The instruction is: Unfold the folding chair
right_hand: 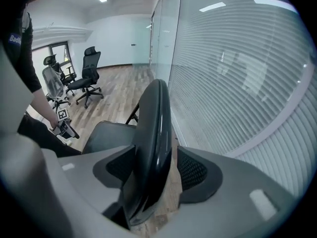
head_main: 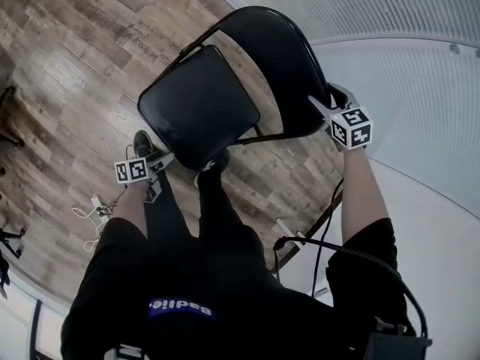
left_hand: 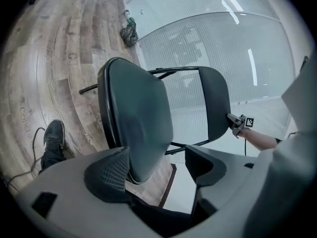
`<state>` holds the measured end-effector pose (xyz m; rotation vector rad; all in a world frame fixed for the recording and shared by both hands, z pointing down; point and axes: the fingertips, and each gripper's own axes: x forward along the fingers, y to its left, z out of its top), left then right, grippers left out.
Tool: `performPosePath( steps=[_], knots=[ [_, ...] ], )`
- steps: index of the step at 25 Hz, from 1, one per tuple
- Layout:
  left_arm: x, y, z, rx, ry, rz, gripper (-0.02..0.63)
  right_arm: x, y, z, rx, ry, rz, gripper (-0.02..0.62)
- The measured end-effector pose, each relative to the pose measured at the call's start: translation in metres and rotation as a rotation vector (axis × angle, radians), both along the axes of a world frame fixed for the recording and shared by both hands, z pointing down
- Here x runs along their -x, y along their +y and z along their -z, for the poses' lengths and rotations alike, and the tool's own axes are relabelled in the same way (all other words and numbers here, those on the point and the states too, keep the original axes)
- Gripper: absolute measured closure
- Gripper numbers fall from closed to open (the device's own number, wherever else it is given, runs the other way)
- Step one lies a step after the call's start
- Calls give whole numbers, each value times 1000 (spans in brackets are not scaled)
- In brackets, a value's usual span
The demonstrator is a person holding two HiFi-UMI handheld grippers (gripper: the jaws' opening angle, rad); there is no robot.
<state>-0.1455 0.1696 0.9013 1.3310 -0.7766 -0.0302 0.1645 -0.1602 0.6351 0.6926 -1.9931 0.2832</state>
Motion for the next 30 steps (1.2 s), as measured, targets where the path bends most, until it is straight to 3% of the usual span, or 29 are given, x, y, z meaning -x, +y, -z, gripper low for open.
performPosePath(
  steps=[8, 16, 23, 30],
  knots=[
    [-3, -1, 76, -48, -39, -80, 273, -45, 27, 49, -60, -22, -141, 344],
    [-11, -27, 150, -167, -75, -246, 273, -71, 74, 84, -78, -90, -237, 345],
    [-31, -62, 211, -287, -58, -252, 273, -51, 109, 101, -89, -206, -312, 370],
    [-76, -83, 287, -472, -84, -347, 275, 1, 138, 115, -66, -317, -255, 420]
  ],
)
